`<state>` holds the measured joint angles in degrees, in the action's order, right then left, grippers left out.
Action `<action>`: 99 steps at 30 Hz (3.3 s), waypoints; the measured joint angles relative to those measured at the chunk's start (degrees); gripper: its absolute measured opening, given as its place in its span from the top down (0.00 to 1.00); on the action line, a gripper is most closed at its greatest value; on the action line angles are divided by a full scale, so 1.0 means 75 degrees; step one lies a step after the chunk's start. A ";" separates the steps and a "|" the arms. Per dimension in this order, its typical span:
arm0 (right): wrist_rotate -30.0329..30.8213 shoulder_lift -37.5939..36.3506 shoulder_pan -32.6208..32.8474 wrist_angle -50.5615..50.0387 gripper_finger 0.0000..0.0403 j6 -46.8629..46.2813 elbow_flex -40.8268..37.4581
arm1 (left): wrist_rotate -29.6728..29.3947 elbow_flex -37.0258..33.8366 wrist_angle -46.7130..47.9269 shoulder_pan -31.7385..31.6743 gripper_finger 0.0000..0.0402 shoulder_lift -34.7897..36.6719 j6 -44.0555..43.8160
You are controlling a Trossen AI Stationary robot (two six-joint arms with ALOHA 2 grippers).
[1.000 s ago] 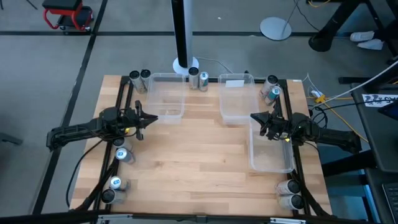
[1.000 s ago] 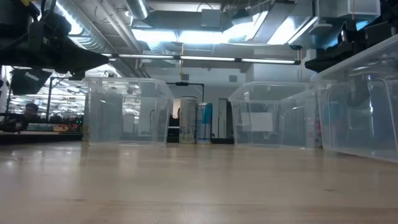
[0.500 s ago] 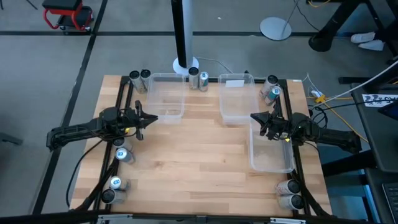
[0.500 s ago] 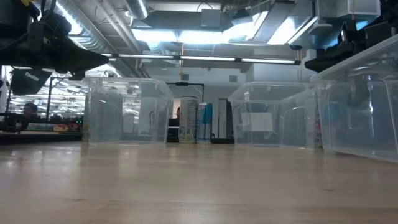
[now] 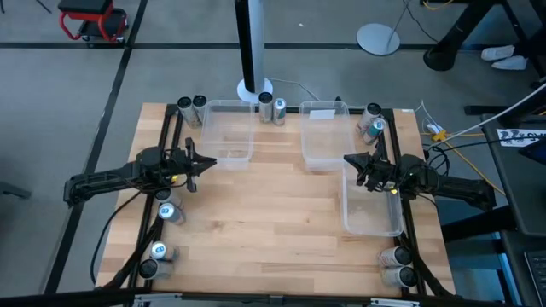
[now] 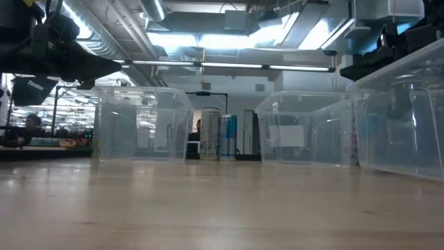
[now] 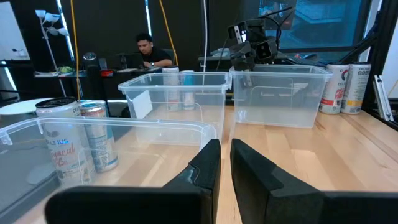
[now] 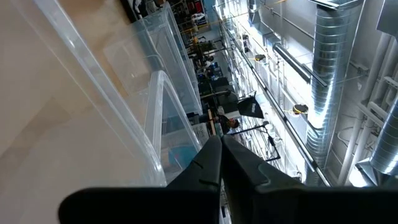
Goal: Sort soda cans
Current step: Put the blue soda can into the top right transparent bin
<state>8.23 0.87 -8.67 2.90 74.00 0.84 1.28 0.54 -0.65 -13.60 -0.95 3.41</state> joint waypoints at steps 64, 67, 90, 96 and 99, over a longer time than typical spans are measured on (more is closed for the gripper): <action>0.5559 0.4495 -0.0003 -0.3832 0.97 0.0716 0.6348 | -0.1658 -0.0006 -0.3458 -0.0913 0.92 0.0000 0.1905; 0.6203 0.5331 -0.0154 -0.4821 0.97 0.0583 0.7284 | -0.1661 -0.0006 -0.3656 -0.1028 0.92 0.0000 0.1959; 0.3781 0.8356 -0.4592 -0.9583 0.89 -0.1911 1.0177 | -0.1658 -0.0003 -0.4351 -0.1109 0.92 0.0000 0.2612; 0.3528 0.8824 -0.4609 -0.9822 0.61 -0.2416 1.0179 | -0.1655 -0.0003 -0.4350 -0.1109 0.92 0.0000 0.2779; 0.3403 0.8993 -0.4616 -1.0047 0.46 -0.2715 1.0188 | -0.1655 0.0000 -0.4353 -0.1109 0.92 0.0000 0.2794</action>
<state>33.75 68.32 -43.28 -72.46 53.64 77.25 -11.14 0.53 -33.30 -21.91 -0.95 24.36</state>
